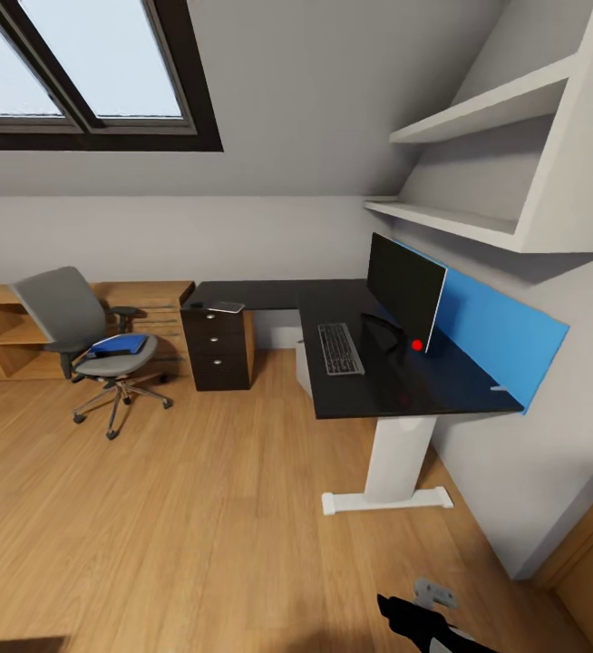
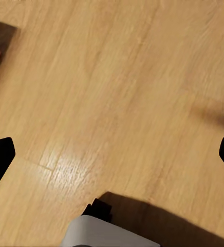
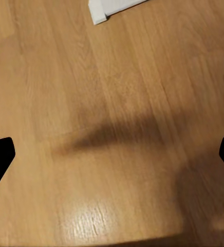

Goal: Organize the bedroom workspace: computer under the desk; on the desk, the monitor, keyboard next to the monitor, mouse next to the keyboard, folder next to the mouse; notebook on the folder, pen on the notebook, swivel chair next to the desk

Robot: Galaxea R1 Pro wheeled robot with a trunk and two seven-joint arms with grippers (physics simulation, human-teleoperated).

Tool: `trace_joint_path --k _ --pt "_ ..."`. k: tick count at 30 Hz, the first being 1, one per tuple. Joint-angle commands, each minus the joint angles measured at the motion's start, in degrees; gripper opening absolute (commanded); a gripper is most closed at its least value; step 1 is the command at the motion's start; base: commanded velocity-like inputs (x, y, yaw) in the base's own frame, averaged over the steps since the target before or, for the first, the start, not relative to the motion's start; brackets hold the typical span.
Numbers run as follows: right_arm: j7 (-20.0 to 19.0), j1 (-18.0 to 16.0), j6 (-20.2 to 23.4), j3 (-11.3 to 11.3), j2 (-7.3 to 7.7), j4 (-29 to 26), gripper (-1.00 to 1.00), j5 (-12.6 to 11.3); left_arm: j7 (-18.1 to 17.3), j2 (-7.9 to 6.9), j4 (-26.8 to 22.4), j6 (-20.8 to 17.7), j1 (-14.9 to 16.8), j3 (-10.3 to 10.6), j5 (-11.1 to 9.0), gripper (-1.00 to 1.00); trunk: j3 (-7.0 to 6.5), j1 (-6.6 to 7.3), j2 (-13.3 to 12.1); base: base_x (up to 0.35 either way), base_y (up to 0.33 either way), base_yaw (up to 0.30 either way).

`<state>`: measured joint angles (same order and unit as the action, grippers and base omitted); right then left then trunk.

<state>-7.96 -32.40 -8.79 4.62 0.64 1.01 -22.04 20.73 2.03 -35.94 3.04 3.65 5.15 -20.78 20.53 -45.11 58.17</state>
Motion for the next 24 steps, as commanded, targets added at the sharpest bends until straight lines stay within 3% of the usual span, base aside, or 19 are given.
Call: trace_joint_path --k 1,3,5,9,10,15,17,18,24 --pt "-0.3 -0.05 -0.23 0.47 0.0 0.11 1.0 -0.59 0.4 -0.06 0.02 0.33 0.04 0.35 -0.61 1.0 0.06 0.0 0.04 0.0 0.01 0.0" --pt "-0.33 -0.04 -0.25 0.47 -0.01 0.12 1.0 -0.57 0.38 -0.12 0.05 0.36 0.04 0.33 -0.62 1.0 0.06 0.0 0.04 0.002 0.071 0.0" --pt "-0.34 0.01 -5.1 0.55 -0.01 0.1 1.0 0.46 0.37 -0.11 0.18 0.38 0.04 0.35 -0.58 1.0 0.06 0.0 0.04 0.145 0.254 0.0" --pt "-0.13 0.16 -8.58 0.55 -0.1 0.13 1.0 0.9 0.37 -0.05 0.31 0.38 0.04 0.46 -0.54 1.0 0.06 0.0 0.04 0.214 0.26 0.06" --pt "0.23 0.35 -9.5 0.44 -1.43 0.08 1.0 1.21 0.37 0.13 0.34 0.38 0.04 0.59 -0.5 1.0 0.09 0.0 0.04 0.245 0.257 0.234" --pt "1.18 0.67 -9.93 0.42 -2.56 0.04 1.0 1.58 0.34 0.23 0.51 0.27 0.04 0.65 -0.57 1.0 0.26 0.0 0.04 0.25 0.253 0.182" --pt "1.32 0.79 -10.88 0.39 -2.7 0.04 1.0 2.59 0.29 0.25 0.88 0.22 0.04 0.58 -0.64 1.0 0.28 0.0 0.04 0.254 0.248 0.033" --pt "1.36 1.03 -13.16 0.39 -2.8 0.12 1.0 4.95 0.28 0.22 1.21 0.21 0.04 0.56 -0.66 1.0 0.28 0.0 0.04 0.288 0.208 0.003" --pt "1.44 1.68 -14.69 0.39 -3.03 0.13 1.0 5.94 0.28 0.26 1.83 0.29 0.04 0.56 -0.59 1.0 0.28 0.0 0.04 0.297 0.199 0.109"
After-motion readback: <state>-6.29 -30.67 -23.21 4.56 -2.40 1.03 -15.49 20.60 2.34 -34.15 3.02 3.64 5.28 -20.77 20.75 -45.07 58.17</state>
